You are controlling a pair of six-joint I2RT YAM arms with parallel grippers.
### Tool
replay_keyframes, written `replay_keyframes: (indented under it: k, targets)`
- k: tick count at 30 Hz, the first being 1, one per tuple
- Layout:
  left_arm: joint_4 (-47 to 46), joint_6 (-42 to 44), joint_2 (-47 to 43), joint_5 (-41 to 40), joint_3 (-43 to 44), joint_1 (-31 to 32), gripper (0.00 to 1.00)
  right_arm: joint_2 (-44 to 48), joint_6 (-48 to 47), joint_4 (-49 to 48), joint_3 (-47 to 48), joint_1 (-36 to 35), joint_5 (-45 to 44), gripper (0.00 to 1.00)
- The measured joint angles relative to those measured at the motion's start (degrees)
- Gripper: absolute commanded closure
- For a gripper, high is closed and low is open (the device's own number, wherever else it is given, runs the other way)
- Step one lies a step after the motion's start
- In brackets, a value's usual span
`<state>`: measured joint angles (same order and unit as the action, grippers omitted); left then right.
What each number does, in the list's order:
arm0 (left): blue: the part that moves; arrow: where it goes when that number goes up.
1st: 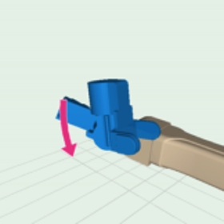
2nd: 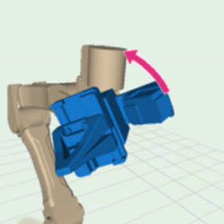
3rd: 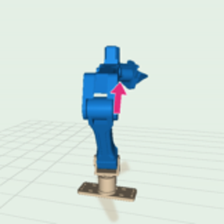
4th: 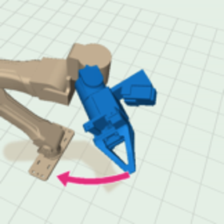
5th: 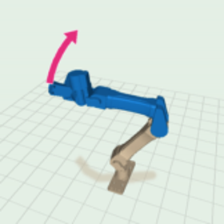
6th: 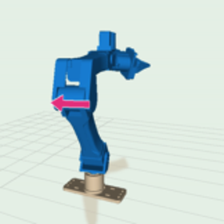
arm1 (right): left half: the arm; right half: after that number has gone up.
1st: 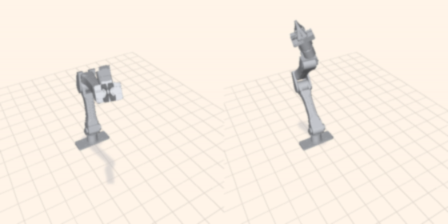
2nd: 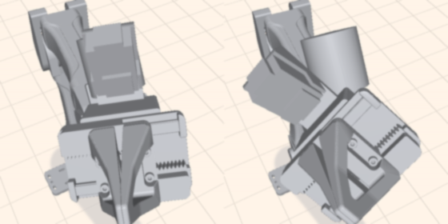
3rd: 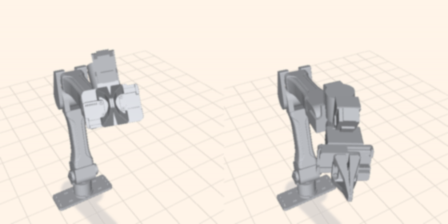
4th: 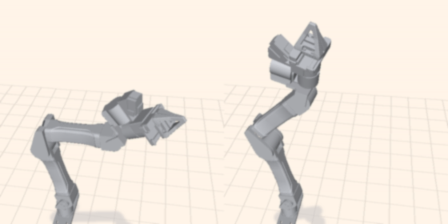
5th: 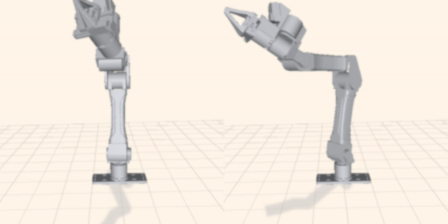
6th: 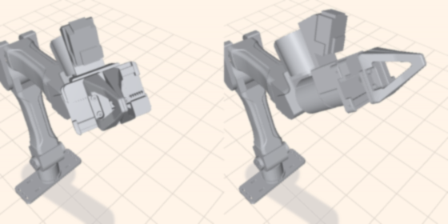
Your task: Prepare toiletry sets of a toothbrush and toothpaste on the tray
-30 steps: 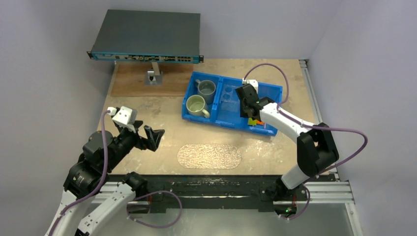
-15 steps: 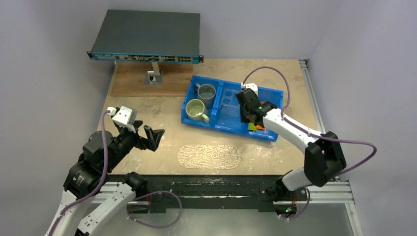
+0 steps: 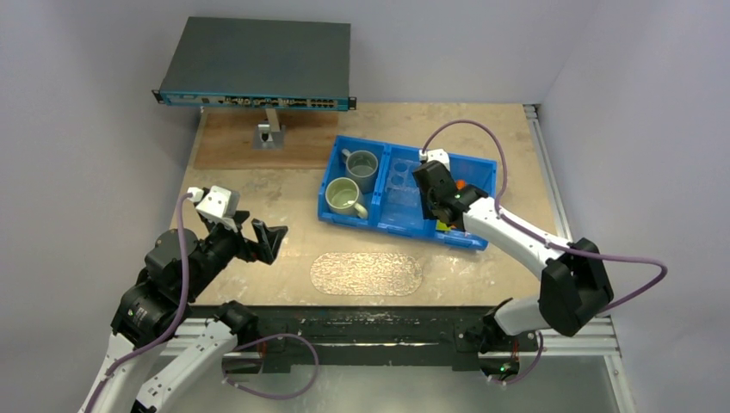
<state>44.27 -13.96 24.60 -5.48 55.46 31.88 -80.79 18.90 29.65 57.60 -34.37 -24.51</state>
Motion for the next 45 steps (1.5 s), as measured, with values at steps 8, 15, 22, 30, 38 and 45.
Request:
replay_keyframes:
  k: [8, 15, 22, 30, 38, 45]
  targets:
    - [0.0, 0.0, 0.02, -0.37, 0.0, 0.0, 0.0, 0.15, -0.44, 1.44, -0.02, -3.3, -2.38, 1.0]
    - [0.0, 0.0, 0.02, -0.76, 0.0, 0.0, 0.0, 1.68, -0.39, 2.01, -0.94, -4.55, -2.75, 1.0]
    - [0.02, 0.0, 0.04, -1.01, 0.0, 0.0, 0.0, 2.45, -0.31, 3.56, -0.96, -5.16, -2.99, 1.0]
    - [0.04, 0.0, 0.04, -1.01, 0.0, 0.0, 0.0, 3.48, -0.57, 3.67, -1.73, -5.38, -1.44, 1.0]
    - [0.02, 0.0, 0.04, -0.98, 0.0, 0.0, 0.0, 3.5, -0.76, 2.93, -1.95, -5.38, -0.24, 1.0]
    - [0.04, 0.0, 0.02, -0.98, 0.0, 0.0, 0.0, 0.28, -1.16, 2.19, 0.5, -5.38, 0.02, 1.0]
